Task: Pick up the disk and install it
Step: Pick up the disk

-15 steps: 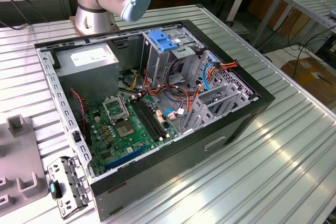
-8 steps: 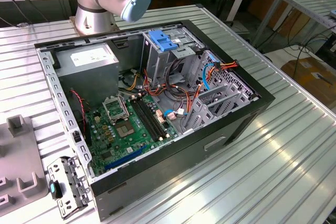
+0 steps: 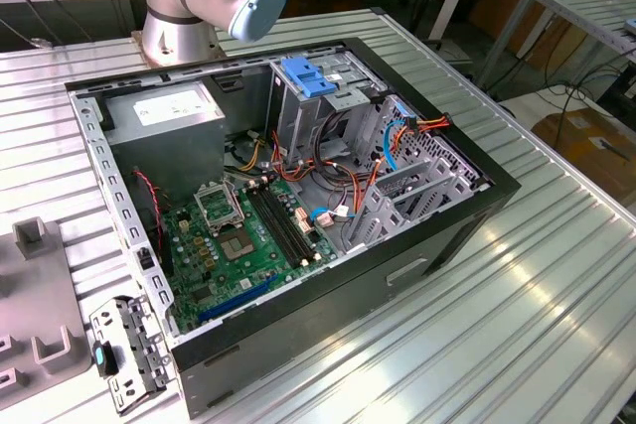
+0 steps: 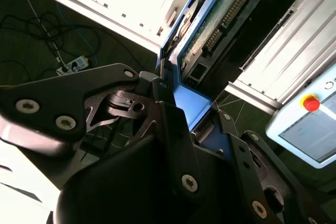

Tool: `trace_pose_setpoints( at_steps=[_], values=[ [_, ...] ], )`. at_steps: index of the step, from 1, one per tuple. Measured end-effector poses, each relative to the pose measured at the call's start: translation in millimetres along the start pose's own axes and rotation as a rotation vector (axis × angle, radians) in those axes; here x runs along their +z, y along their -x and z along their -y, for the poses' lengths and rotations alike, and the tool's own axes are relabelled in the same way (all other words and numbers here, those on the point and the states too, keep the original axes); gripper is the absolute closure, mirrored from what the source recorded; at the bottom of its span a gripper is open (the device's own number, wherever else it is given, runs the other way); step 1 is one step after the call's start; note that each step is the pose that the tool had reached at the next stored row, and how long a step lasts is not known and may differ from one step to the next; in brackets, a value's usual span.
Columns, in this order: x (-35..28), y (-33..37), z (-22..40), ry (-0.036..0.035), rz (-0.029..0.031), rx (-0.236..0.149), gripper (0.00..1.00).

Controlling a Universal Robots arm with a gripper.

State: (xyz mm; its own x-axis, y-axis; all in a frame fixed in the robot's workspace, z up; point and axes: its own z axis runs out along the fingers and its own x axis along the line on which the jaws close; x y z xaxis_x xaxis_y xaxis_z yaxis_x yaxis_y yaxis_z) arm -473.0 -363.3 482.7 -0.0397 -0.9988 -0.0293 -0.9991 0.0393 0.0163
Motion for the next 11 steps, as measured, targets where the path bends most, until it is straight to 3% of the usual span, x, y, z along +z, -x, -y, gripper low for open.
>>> trace_pose_setpoints(
  at_steps=[4, 11],
  values=[
    [-7.5, 0.2, -0.1, 0.0016, -0.0001, 0.000, 0.63],
    [-8.2, 0.2, -0.1, 0.0018, 0.0000, 0.000, 0.63]
  ],
)
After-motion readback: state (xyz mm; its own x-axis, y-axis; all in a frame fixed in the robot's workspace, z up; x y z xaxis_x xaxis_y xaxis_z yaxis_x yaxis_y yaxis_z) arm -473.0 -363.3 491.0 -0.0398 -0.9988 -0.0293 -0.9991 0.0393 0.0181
